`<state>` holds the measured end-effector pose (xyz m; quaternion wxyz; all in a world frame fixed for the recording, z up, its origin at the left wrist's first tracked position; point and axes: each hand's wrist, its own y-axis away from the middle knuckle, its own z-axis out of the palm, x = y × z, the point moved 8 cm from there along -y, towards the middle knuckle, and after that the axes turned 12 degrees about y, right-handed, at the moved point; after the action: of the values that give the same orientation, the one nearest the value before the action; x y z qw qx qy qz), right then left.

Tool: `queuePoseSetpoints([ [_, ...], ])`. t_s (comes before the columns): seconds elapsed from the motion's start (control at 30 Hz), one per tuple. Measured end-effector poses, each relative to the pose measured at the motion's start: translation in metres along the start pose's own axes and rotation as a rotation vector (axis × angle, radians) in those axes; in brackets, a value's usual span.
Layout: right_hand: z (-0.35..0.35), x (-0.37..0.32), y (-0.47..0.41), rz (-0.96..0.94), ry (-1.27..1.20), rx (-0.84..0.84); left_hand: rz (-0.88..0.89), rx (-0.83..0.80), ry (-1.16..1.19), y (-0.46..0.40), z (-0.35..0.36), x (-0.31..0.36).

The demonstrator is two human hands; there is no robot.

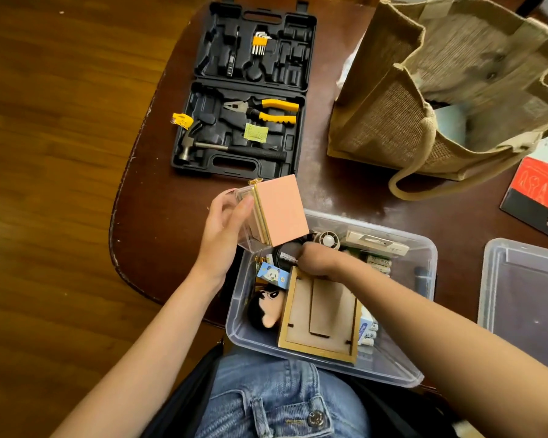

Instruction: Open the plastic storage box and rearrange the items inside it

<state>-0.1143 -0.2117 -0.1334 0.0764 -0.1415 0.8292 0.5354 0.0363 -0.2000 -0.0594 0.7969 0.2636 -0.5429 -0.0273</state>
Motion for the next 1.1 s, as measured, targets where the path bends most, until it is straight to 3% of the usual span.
queuePoseSetpoints([
  [0.27, 0.006, -0.026, -0.031, 0.008, 0.281, -0.089, 0.034, -0.007, -0.014, 0.000, 0.003, -0.001],
  [0.5, 0.008, -0.034, -0.050, -0.029, 0.664, 0.130, 0.068, 0.002, -0.013, 0.002, 0.006, 0.004],
  [0.57, 0.002, -0.036, -0.045, -0.007, 0.668, 0.200, 0.059, 0.014, 0.001, 0.002, 0.004, 0.002],
  [0.67, -0.013, -0.039, -0.024, -0.042, 0.507, 0.348, 0.026, 0.037, 0.042, 0.003, -0.002, -0.004],
  [0.83, -0.040, -0.019, 0.041, -0.305, 0.050, 0.659, 0.011, 0.041, 0.127, 0.007, -0.004, 0.000],
  [0.93, -0.049, 0.026, 0.078, -0.285, -0.299, 0.785, -0.011, 0.031, 0.111, 0.008, -0.004, -0.004],
  [1.0, -0.052, 0.059, 0.096, -0.210, -0.330, 0.845, -0.018, 0.008, 0.071, 0.009, -0.001, -0.006],
  [1.1, -0.050, 0.098, 0.108, -0.097, -0.127, 0.805, -0.010, -0.041, 0.002, 0.012, 0.005, -0.007],
])
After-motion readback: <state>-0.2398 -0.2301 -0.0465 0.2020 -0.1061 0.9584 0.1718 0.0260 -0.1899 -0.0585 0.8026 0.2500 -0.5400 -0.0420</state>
